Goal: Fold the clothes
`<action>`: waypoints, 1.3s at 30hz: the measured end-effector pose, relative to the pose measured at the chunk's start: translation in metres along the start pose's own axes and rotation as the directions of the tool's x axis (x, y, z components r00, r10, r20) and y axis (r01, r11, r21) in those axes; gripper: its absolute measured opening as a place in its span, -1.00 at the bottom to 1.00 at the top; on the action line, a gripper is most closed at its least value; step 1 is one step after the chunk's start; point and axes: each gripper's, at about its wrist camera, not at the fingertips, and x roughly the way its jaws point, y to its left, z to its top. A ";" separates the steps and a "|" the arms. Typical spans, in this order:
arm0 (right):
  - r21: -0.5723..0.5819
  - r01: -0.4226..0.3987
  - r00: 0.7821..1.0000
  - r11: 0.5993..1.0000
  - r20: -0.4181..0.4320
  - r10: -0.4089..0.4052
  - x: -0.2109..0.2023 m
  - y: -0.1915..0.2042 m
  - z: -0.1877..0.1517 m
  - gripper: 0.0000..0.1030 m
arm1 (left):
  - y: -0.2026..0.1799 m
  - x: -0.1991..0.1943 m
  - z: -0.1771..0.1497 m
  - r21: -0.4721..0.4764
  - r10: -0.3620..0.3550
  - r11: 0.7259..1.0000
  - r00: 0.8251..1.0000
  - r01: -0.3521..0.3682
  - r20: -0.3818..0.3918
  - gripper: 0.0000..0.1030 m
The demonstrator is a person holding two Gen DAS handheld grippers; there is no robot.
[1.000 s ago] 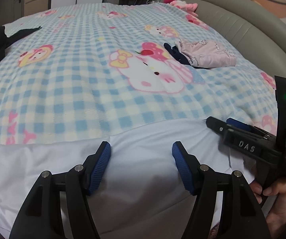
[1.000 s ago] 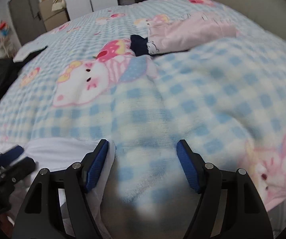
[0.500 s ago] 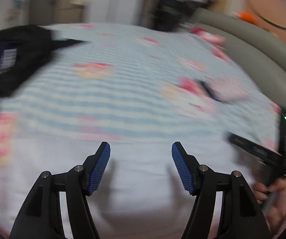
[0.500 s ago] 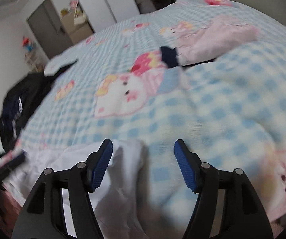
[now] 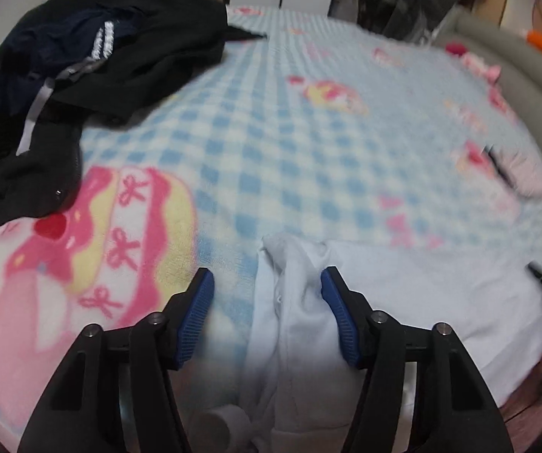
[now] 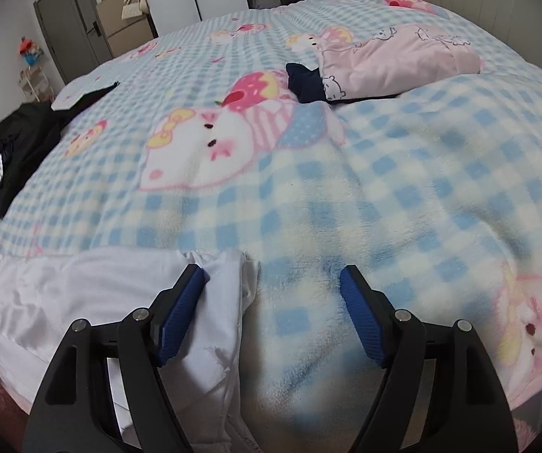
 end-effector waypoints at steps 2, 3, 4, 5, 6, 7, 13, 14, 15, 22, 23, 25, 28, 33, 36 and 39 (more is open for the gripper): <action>-0.006 0.014 1.000 1.000 -0.002 -0.014 -0.001 -0.001 -0.002 0.48 | 0.005 -0.002 0.003 -0.018 0.042 0.999 0.999 -0.042 0.020 0.09; -0.010 0.021 1.000 1.000 -0.003 -0.021 -0.001 -0.001 -0.003 0.48 | 0.008 -0.002 0.004 -0.027 0.063 0.998 0.998 -0.062 0.029 0.08; -0.013 0.028 1.000 1.000 -0.004 -0.028 -0.002 -0.001 -0.004 0.48 | 0.011 -0.003 0.006 -0.037 0.084 0.996 0.996 -0.083 0.039 0.05; -0.016 0.040 0.999 0.999 0.000 -0.040 -0.003 -0.001 -0.005 0.48 | 0.016 -0.006 0.007 -0.056 0.119 0.992 0.991 -0.116 0.054 0.01; -0.019 0.058 0.998 0.998 0.011 -0.058 -0.006 -0.001 -0.005 0.48 | 0.023 -0.011 0.008 -0.091 0.179 0.981 0.982 -0.173 0.065 -0.22; -0.021 0.076 0.997 0.997 0.021 -0.076 -0.009 0.000 -0.005 0.48 | 0.032 -0.016 0.007 -0.125 0.197 0.974 0.978 -0.188 0.067 -0.23; 0.038 -0.012 0.984 0.999 0.178 0.006 -0.060 -0.001 -0.007 0.45 | 0.012 -0.070 -0.016 -0.061 -0.112 0.990 0.979 0.124 0.173 -0.08; 0.024 -0.034 0.980 0.999 0.197 0.028 -0.068 0.006 -0.011 0.45 | 0.001 -0.077 -0.021 -0.029 -0.156 0.986 0.972 0.164 0.177 -0.05; -0.002 -0.049 0.976 0.999 0.210 0.048 -0.076 0.015 -0.016 0.45 | -0.009 -0.082 -0.026 -0.002 -0.206 0.978 0.963 0.209 0.176 0.00; -0.171 -0.082 0.992 0.982 0.085 0.097 -0.078 0.080 -0.062 0.45 | -0.059 -0.060 -0.057 0.097 -0.225 0.971 0.973 0.219 0.051 0.01; -0.202 -0.044 0.996 0.978 0.062 0.058 -0.072 0.084 -0.065 0.39 | -0.064 -0.054 -0.060 0.113 -0.197 0.975 0.980 0.193 0.030 0.01; -0.206 -0.014 1.000 0.979 0.025 0.019 -0.065 0.081 -0.068 0.37 | -0.060 -0.051 -0.063 0.116 -0.172 0.978 0.985 0.171 -0.002 0.01; -0.151 -0.037 0.999 0.988 0.011 0.039 -0.069 0.070 -0.068 0.35 | -0.049 -0.059 -0.070 0.084 -0.189 0.979 0.982 0.187 0.017 0.01; -0.143 -0.105 0.973 0.984 0.191 0.131 -0.105 0.085 -0.063 0.36 | -0.074 -0.085 -0.062 0.101 -0.354 0.934 0.922 0.342 0.156 0.17; -0.213 -0.120 0.971 0.970 0.177 0.159 -0.096 0.115 -0.056 0.42 | -0.108 -0.071 -0.059 0.164 -0.339 0.934 0.934 0.319 0.114 0.17; -0.237 -0.111 0.983 0.965 0.114 0.141 -0.076 0.129 -0.065 0.41 | -0.128 -0.049 -0.066 0.195 -0.305 0.938 0.950 0.287 0.068 0.17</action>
